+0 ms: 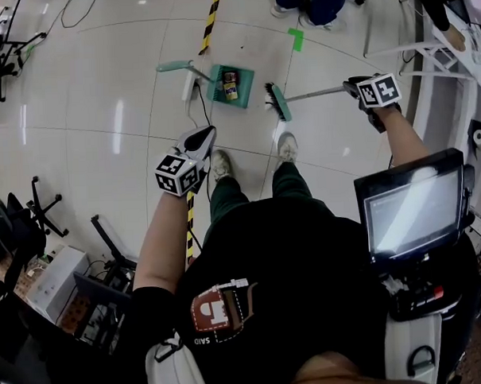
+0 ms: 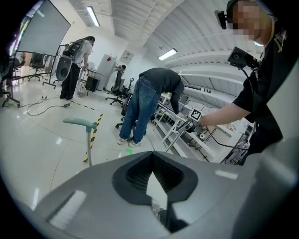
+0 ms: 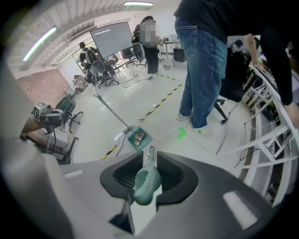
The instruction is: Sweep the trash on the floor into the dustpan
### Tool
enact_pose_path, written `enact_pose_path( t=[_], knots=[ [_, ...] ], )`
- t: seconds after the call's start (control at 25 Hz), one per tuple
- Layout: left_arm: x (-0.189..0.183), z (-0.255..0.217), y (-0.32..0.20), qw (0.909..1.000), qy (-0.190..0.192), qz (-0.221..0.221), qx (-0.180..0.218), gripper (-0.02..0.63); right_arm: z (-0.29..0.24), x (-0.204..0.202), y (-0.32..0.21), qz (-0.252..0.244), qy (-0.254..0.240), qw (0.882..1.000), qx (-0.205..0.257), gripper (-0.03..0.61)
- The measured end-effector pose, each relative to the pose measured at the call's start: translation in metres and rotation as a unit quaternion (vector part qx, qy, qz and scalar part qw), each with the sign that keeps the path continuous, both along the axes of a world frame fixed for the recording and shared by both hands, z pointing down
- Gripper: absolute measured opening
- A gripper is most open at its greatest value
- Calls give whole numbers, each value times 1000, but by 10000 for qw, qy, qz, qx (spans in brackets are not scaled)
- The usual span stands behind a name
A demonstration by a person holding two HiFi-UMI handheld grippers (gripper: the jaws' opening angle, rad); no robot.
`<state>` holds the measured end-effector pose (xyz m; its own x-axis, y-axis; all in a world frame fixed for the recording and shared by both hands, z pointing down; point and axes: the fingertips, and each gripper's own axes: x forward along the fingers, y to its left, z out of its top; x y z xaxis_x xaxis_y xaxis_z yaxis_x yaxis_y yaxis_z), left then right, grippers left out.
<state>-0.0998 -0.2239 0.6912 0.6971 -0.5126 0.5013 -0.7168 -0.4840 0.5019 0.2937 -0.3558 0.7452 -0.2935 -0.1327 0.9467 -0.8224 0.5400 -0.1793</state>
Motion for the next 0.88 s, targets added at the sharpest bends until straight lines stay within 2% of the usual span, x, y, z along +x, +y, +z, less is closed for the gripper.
enact_pose_path(
  t=[0.2,0.44,0.64,0.88],
  knots=[
    [-10,4,9,10000,-45,-42,-44,1,-3,40,4,801,345,9961,-157,87],
    [-23,0,15,9998,-81,-155,-60,1,21,66,8,2080,829,9736,-452,87],
    [-41,4,27,9995,-105,-273,-128,1,49,48,4,2670,958,9571,-582,87],
    [-58,6,39,9988,-127,-375,-284,0,61,-3,-23,3062,582,9482,-606,89]
  ],
)
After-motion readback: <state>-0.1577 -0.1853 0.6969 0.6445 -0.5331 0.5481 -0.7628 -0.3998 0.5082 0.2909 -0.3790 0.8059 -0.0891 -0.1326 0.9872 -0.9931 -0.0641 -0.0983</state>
